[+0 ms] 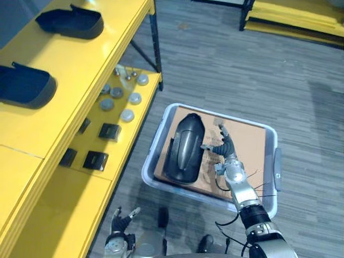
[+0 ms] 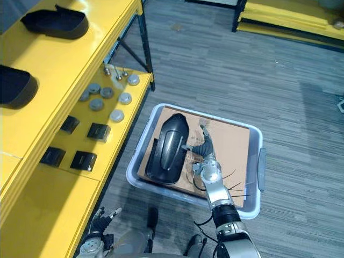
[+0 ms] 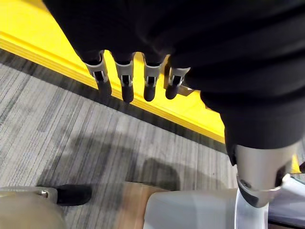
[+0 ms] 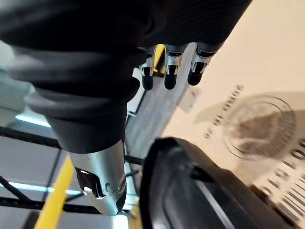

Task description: Walk over and take plastic housings, then place them on the shelf

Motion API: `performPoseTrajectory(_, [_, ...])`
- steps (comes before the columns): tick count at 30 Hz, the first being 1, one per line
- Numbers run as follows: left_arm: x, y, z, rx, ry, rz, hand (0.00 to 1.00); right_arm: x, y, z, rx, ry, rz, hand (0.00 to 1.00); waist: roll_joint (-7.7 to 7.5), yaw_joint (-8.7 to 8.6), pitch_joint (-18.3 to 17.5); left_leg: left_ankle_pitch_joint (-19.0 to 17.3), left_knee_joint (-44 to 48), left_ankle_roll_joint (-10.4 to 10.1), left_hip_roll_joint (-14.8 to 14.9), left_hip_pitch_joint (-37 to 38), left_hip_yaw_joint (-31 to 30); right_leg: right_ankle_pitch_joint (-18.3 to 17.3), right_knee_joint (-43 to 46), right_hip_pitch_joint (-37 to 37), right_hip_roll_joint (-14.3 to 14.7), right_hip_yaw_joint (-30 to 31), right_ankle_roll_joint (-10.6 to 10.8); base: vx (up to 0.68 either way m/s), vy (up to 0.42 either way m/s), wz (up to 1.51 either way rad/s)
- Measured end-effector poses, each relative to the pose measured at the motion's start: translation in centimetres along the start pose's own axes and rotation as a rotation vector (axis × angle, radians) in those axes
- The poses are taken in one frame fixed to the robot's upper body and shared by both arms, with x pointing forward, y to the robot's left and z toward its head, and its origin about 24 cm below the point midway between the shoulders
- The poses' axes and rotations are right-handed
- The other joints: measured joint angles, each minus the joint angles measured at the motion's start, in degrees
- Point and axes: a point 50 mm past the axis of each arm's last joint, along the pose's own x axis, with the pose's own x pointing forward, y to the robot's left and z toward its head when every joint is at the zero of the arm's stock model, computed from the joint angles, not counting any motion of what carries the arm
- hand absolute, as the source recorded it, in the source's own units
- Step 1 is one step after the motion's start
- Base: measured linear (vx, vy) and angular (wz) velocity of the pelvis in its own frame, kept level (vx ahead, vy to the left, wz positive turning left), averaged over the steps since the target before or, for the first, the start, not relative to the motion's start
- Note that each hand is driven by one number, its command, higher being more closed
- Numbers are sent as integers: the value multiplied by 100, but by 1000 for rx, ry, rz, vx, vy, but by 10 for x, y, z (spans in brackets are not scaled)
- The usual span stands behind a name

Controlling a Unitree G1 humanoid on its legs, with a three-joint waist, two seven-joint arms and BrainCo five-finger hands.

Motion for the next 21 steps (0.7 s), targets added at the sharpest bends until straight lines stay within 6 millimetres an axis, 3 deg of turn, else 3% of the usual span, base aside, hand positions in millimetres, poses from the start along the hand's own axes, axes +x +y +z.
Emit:
performPoseTrajectory(4, [3,-6,10,7,-29,-16,0,0,1,-5,-61,40,-37,0,21,0,143,-1,99,-2,-3,-113,-83,0,46,-48,2,-11,0,-29,8,10])
performPoseTrajectory(5, [3,-7,11,7,-32,-20,0,1,2,-5,-69,39,-38,100,21,2,143,-1,99,-2,0,-123,-90,0,48,-60,3,-9,0,-33,13,-2])
performPoseTrajectory(21, [4,-11,15,16,-45,-19,0,-3,-2,-12,-86,84,-76,100,26,-15,172,127,-178,-53,41,-35,115,-3,52,-200,-3,196,3,-10,10,-6])
